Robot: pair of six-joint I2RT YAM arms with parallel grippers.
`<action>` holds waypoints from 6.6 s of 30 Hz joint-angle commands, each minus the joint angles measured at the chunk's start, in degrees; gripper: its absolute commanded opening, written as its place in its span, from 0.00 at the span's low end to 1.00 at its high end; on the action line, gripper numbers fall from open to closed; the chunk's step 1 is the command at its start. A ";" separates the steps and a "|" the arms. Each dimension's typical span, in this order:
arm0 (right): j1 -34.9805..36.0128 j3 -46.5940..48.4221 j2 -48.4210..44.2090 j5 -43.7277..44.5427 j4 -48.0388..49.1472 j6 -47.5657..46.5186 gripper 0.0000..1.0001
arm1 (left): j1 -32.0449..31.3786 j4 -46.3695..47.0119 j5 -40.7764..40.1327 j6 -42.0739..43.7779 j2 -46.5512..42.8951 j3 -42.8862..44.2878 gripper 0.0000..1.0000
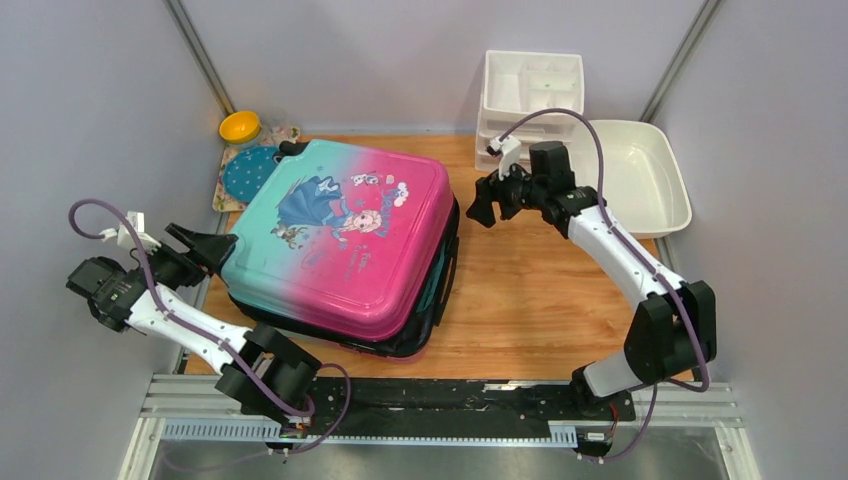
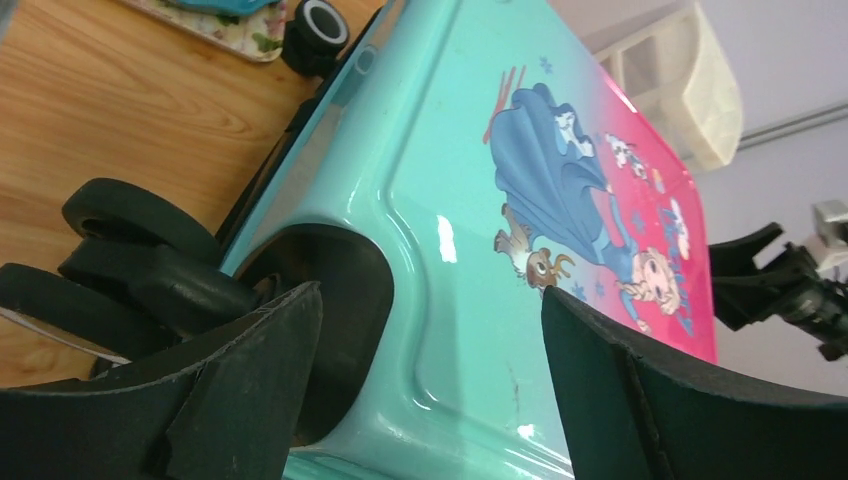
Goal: Open, take out, and arrange the luggage
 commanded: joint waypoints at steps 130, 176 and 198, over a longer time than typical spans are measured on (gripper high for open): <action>4.56 -9.27 11.13 -20.49 40.30 15.79 0.57 | -16.47 -13.60 -28.81 12.54 26.95 23.23 0.99; 12.05 -29.07 -7.70 -7.07 11.13 25.36 0.53 | -17.16 -5.70 -10.88 21.69 15.64 0.24 0.92; -3.85 16.45 20.70 3.40 9.72 22.65 0.38 | -24.61 4.28 -7.35 21.27 6.41 -16.18 0.89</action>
